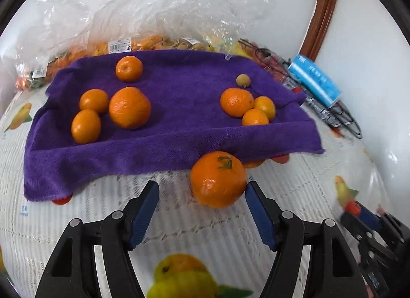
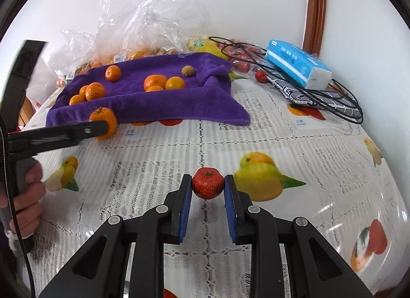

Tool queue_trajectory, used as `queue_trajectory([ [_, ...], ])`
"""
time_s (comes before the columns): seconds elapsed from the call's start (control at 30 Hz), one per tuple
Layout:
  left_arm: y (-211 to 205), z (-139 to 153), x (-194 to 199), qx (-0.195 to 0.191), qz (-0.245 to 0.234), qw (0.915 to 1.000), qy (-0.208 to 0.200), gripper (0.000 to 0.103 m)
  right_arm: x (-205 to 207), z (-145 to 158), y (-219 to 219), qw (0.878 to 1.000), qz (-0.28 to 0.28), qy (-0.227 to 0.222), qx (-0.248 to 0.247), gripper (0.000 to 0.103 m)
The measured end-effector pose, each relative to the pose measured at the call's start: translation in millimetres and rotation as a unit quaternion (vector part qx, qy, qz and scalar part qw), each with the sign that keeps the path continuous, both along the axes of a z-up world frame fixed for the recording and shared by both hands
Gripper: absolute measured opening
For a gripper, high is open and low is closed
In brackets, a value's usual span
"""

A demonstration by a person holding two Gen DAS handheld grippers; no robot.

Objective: Organize fruits
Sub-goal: 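Grasp the red apple on the cloth with the right gripper while the left gripper grasps a large orange, then lift and carry the red apple and large orange over the purple towel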

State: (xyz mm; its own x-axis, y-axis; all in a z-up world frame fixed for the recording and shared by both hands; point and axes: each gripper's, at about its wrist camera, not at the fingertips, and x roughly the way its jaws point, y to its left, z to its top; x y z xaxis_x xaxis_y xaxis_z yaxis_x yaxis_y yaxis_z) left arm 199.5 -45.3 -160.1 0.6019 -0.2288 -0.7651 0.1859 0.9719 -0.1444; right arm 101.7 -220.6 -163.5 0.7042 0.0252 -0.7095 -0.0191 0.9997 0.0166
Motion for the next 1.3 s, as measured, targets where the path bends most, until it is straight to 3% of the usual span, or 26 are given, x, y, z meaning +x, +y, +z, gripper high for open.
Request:
queue_trajectory([
  [0.13, -4.0, 0.7, 7.3, 0.002, 0.015, 0.9999, -0.004, 0.065, 5.5, -1.0, 1.2, 1.0, 0.004, 0.003, 0.01, 0.025],
  [0.27, -4.5, 0.1, 10.6, -0.025, 0.006, 0.9997, -0.003, 0.041, 15.7, -4.0, 8.9, 1.0, 0.01, 0.01, 0.017, 0.025],
  [0.37, -3.1, 2.3, 7.2, -0.025, -0.003, 0.9997, -0.006, 0.041, 25.2, -4.0, 17.6, 1.0, 0.018, 0.009, 0.021, 0.025],
  [0.5, 4.5, 7.3, -3.8, 0.025, 0.01, 0.9993, -0.028, 0.041, 35.1, -3.5, 28.7, 0.999, 0.026, 0.009, 0.025, 0.025],
  [0.7, 39.9, 11.5, -19.1, 0.037, 0.024, 0.9982, -0.04, 0.041, 41.0, -7.5, 41.8, 0.999, 0.039, 0.025, 0.014, 0.025],
  [0.93, 58.3, 3.9, -15.5, 0.002, 0.049, 0.9987, -0.014, 0.042, 44.9, -10.8, 38.6, 0.999, 0.027, 0.036, 0.022, 0.025],
  [1.2, 53.4, 2.9, -16.6, 0.023, 0.046, 0.9985, -0.019, 0.041, 43.6, -9.5, 36.9, 0.999, 0.022, 0.03, 0.026, 0.025],
  [1.3, 52.2, 3.4, -16.9, 0.014, 0.038, 0.9991, -0.016, 0.041, 45.8, -11.9, 36.4, 0.999, 0.023, 0.038, 0.03, 0.025],
])
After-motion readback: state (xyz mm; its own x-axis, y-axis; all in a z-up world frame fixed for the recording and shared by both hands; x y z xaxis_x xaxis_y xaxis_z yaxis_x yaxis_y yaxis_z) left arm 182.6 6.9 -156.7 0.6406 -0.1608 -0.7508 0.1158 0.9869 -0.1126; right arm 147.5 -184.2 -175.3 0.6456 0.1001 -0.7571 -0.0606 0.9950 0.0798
